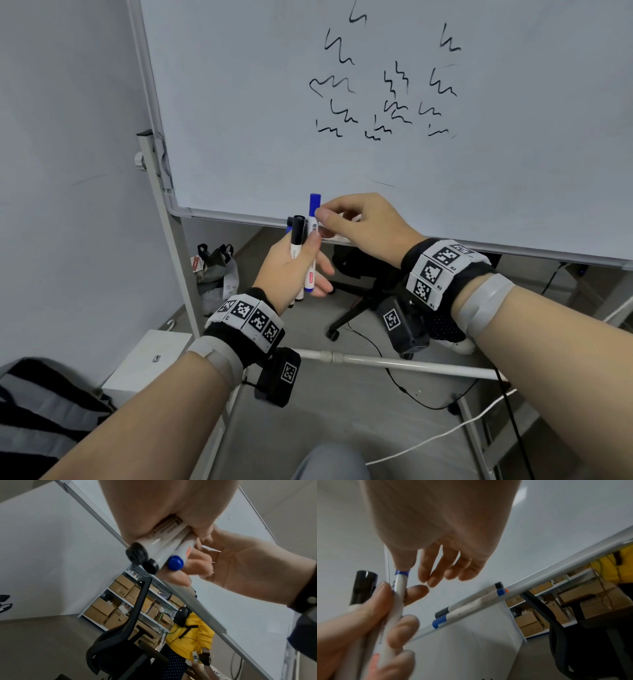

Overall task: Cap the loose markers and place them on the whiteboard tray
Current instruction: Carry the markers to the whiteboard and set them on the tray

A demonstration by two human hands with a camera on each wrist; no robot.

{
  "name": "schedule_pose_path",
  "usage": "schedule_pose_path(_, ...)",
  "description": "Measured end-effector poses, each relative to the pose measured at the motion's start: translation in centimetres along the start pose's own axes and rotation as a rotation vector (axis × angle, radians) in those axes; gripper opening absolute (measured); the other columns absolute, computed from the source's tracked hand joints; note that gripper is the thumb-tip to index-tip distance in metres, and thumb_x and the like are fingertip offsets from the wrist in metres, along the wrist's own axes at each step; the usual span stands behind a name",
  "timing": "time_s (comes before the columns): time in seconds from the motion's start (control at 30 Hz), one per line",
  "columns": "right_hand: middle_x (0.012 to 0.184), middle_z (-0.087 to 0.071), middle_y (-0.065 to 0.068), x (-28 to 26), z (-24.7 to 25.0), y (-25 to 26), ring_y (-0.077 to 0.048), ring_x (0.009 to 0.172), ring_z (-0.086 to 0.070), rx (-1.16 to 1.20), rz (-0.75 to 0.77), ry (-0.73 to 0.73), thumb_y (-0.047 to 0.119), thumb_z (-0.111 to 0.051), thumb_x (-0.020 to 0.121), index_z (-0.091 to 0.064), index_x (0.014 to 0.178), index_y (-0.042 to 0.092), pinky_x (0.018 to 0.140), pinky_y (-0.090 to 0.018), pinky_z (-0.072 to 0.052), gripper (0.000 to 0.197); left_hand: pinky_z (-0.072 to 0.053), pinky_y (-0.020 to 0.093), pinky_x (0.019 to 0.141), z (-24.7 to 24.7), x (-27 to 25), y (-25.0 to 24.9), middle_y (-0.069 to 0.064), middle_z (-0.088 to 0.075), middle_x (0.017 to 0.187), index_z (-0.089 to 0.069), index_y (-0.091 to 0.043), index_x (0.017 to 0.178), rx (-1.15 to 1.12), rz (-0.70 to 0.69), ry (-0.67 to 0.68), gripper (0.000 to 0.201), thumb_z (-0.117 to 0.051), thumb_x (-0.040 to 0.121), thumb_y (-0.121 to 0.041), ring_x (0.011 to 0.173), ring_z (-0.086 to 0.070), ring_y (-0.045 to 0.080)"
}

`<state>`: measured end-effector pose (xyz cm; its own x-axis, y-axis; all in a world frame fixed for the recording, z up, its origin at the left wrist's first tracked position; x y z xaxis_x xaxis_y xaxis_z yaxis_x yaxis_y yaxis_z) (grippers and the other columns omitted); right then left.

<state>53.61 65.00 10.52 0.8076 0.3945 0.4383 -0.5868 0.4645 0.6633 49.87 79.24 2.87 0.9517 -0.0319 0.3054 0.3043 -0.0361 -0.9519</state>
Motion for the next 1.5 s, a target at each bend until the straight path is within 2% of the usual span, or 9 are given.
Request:
schedule_pose_path(0.13,0.093,-0.077,0.003,-1.4,2.2,-0.7,-0.011,0.079,-0.067,0.005,-0.037,0.029,0.040,-0.071,0.093,-0.077,0.100,0.020,0.077,-0.025,-0.053,0.022,-0.063,0.054,0.069,-3.0,0.0,-0.2,0.018,-0.077,0.093,-0.059,-0.020,0.127,-0.001,0.068,0.099,0.040,-0.048,0.102,-0.050,0.073,-0.076,0.038)
schedule_pose_path(0.23,0.104,-0.076,-0.016,-2.0,4.2,-2.1,-0.015,0.085,-0.072,0.187,-0.088,-0.038,0.033,-0.065,0.099,-0.070,0.109,0.011,0.078,-0.031,-0.060,0.024,-0.059,0.037,0.053,-4.6,0.3,-0.2,0.011,-0.079,0.101,-0.064,-0.021,0.126,0.058,0.053,0.137,0.037,-0.046,0.105,-0.045,0.078,-0.078,0.037)
schedule_pose_path(0.3,0.102,-0.077,-0.009,-2.3,5.6,-3.0,-0.012,0.085,-0.070,0.179,-0.092,-0.097,0.034,-0.065,0.099,-0.070,0.111,0.015,0.082,-0.032,-0.057,0.023,-0.044,0.029,0.043,-5.5,0.7,0.0,0.009,-0.079,0.102,-0.065,-0.021,0.126,0.069,0.034,0.135,0.033,-0.047,0.106,-0.041,0.073,-0.077,0.035)
schedule_pose_path(0.47,0.109,-0.071,-0.026,-2.7,6.9,-3.5,-0.035,0.099,-0.073,0.264,-0.010,-0.099,0.013,-0.066,0.097,-0.067,0.126,0.012,0.098,-0.045,-0.058,0.029,-0.033,0.027,0.041,-7.2,1.4,0.9,0.004,-0.080,0.104,-0.067,-0.021,0.116,0.036,0.042,0.107,0.030,-0.050,0.105,-0.042,0.059,-0.070,0.031)
schedule_pose_path(0.63,0.092,-0.071,0.001,-2.3,9.0,-5.4,-0.018,0.078,-0.071,-0.010,-0.045,-0.287,0.018,-0.071,0.093,-0.073,0.120,0.022,0.076,-0.037,-0.061,0.027,-0.045,0.031,0.045,-6.3,2.1,2.6,0.011,-0.074,0.084,-0.071,-0.016,0.101,0.069,0.055,-0.001,0.035,-0.048,0.105,-0.043,0.051,-0.062,0.023)
schedule_pose_path(0.73,0.082,-0.072,0.007,-2.5,9.0,-6.9,-0.013,0.075,-0.068,-0.281,-0.094,-0.259,0.019,-0.081,0.084,-0.078,0.101,0.021,0.081,-0.027,-0.057,0.017,-0.049,0.032,0.047,-6.1,2.3,3.3,0.011,-0.071,0.077,-0.071,-0.018,0.100,0.094,0.050,0.005,0.036,-0.047,0.105,-0.044,0.054,-0.062,0.024)
schedule_pose_path(0.87,0.078,-0.067,0.013,-2.9,8.6,-8.4,-0.001,0.068,-0.055,-0.477,-0.135,-0.193,0.023,-0.078,0.086,-0.081,0.100,0.024,0.065,-0.012,-0.040,0.015,-0.052,0.031,0.048,-6.1,2.7,4.0,0.011,-0.072,0.077,-0.071,-0.017,0.102,0.084,0.076,0.018,0.037,-0.047,0.105,-0.045,0.054,-0.062,0.023)
schedule_pose_path(1.17,0.085,-0.072,0.004,-2.4,7.2,-9.2,-0.016,0.085,-0.067,-0.549,-0.173,-0.093,0.022,-0.079,0.085,-0.083,0.101,0.025,0.076,-0.024,-0.046,0.016,-0.049,0.031,0.047,-6.2,2.9,4.7,0.009,-0.069,0.073,-0.072,-0.015,0.102,0.060,0.078,0.018,0.038,-0.047,0.105,-0.044,0.051,-0.060,0.023)
schedule_pose_path(1.5,0.082,-0.075,0.006,-2.4,6.9,-9.5,-0.010,0.076,-0.067,-0.477,-0.121,-0.155,0.017,-0.077,0.084,-0.081,0.093,0.021,0.081,-0.027,-0.057,0.012,-0.059,0.043,0.058,-6.0,2.7,4.6,0.009,-0.060,0.062,-0.065,-0.010,0.096,0.087,0.094,0.060,0.043,-0.046,0.105,-0.048,0.049,-0.061,0.026)
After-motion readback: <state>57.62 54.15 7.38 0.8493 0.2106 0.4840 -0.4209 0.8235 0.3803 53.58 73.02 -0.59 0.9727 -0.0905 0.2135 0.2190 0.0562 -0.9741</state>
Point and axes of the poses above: each hand's wrist, its own x-axis towards the middle knuckle, its own z-axis out of the back of the hand, y = z × x, the point moved 5 cm from there along x, towards the middle knuckle
